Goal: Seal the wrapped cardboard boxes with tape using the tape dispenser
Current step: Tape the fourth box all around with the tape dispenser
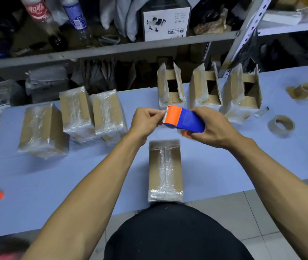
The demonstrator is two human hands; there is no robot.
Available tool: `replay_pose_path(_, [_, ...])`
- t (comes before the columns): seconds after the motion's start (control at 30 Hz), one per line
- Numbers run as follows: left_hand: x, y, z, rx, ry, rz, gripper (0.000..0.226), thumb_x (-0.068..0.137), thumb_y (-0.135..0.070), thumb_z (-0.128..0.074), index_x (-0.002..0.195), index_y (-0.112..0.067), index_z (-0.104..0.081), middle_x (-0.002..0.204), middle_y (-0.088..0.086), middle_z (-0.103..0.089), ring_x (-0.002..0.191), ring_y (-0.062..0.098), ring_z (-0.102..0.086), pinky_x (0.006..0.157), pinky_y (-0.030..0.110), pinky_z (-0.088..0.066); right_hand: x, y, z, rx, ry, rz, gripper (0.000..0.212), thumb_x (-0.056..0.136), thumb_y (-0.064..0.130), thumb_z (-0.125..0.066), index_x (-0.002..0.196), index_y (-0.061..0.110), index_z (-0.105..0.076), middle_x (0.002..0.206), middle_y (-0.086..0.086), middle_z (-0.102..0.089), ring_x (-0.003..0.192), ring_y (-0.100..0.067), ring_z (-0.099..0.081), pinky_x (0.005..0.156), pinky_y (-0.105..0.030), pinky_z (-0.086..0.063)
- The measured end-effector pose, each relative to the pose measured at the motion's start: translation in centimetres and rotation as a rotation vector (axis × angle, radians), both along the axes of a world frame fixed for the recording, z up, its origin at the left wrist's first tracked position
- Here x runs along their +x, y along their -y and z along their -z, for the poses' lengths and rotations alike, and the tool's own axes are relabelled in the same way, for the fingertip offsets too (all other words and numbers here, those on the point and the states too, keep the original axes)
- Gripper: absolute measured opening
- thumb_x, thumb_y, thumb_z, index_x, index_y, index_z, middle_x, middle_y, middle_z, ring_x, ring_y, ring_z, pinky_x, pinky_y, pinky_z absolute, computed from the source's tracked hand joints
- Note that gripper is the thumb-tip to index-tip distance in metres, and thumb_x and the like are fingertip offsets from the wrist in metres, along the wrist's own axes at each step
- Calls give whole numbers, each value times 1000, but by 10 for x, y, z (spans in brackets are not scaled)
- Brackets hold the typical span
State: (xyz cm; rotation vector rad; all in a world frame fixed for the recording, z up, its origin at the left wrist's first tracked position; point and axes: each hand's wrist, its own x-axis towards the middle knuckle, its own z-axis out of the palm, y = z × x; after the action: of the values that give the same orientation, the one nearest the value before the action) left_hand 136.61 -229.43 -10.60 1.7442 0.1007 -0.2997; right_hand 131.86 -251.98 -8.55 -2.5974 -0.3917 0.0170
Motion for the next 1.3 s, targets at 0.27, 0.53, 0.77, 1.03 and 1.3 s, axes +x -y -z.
replay_pose_path(0.27, [-18,-66,54,-40,-162,-209,19,92,-13,-72,73,-13,-74,52,-10,-59,49,6,-52,57,19,-53,-18,42,20,-158,-145,-4,39,73,52,-75,99,34,-51,86,15,-57,74,-14,-54,63,-33,-48])
replay_pose_path(0.53, [-36,-62,106,2,-265,-220,19,92,-18,-72,74,-15,-75,55,-10,-60,52,6,-51,69,26,-52,-27,40,55,-161,-230,42,38,75,40,-77,103,32,-52,93,11,-60,79,-15,-54,60,-22,-38])
replay_pose_path(0.77, [-47,-17,127,-272,-586,-405,40,92,-34,-72,123,-10,-67,116,13,-70,103,29,-64,88,42,-52,-28,42,71,-143,-322,125,47,77,43,-78,112,25,-52,99,3,-62,83,-20,-55,67,-30,-42])
replay_pose_path(1.03, [-37,-13,110,0,-485,-348,54,90,-67,-51,77,-16,-58,78,0,-62,69,21,-56,69,31,-45,-25,37,79,-90,-312,98,43,77,44,-77,106,25,-51,94,5,-60,80,-19,-53,62,-28,-36])
replay_pose_path(1.3, [-55,0,102,249,-255,-82,57,80,-69,-61,111,-21,-67,112,-1,-72,106,21,-67,99,44,-52,-24,54,84,-64,-300,34,43,78,48,-75,108,31,-49,93,8,-58,78,-15,-52,59,-25,-38])
